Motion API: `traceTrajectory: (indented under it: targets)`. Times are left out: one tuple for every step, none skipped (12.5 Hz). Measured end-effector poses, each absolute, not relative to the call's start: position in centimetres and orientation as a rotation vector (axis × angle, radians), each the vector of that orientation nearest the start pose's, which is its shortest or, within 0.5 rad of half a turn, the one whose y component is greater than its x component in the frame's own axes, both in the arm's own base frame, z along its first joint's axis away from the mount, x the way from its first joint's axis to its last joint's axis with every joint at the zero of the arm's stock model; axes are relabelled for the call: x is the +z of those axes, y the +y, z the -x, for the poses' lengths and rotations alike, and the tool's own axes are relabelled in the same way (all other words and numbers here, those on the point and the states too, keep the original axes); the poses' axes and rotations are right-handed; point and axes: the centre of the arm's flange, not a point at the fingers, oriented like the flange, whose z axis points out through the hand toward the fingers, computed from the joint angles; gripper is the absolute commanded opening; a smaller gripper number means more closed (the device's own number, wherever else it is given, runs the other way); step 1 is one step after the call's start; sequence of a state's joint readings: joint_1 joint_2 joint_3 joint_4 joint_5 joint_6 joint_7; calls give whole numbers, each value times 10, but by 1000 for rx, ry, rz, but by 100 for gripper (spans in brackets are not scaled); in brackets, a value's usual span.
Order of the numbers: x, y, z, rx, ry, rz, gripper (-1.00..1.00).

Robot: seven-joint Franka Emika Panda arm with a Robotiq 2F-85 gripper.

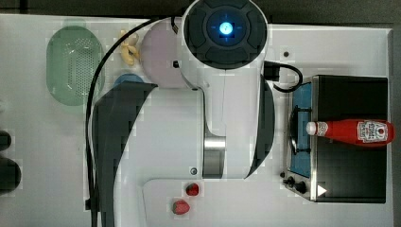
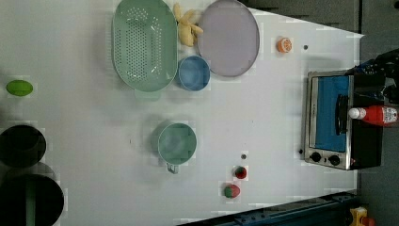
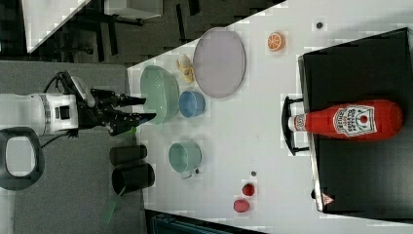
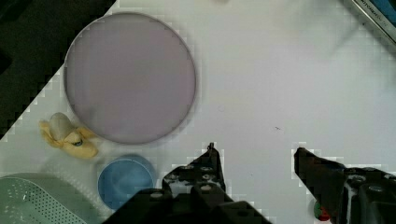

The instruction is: Pick Ketchup from oven and place it on table.

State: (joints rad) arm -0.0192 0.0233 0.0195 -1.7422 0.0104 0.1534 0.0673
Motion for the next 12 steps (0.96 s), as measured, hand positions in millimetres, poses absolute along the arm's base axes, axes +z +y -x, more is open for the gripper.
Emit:
traceTrajectory:
  targets:
    - [554,-21,-539,148,1372,2858,49]
    - [566,-32,-531,117,1400,2836,100]
    - [607,-59,-509,-1,1459,2771,100]
    - [626,-73,-499,-87,1489,2731,100]
    - [626,-91,-496,-90,1530,2717,100]
    - [619,-106,-503,-97,1562,2703,100]
    - [600,-117,-502,-37,1596,2698,100]
    - [557,-139,-517,73,1658,2716,100]
    - [539,-145,-521,123,1676,2702,100]
    - [525,-153,-524,171,1698,2671,100]
    - [504,-168,-522,231,1740,2651,100]
    - [499,-183,-522,218,1778,2625,100]
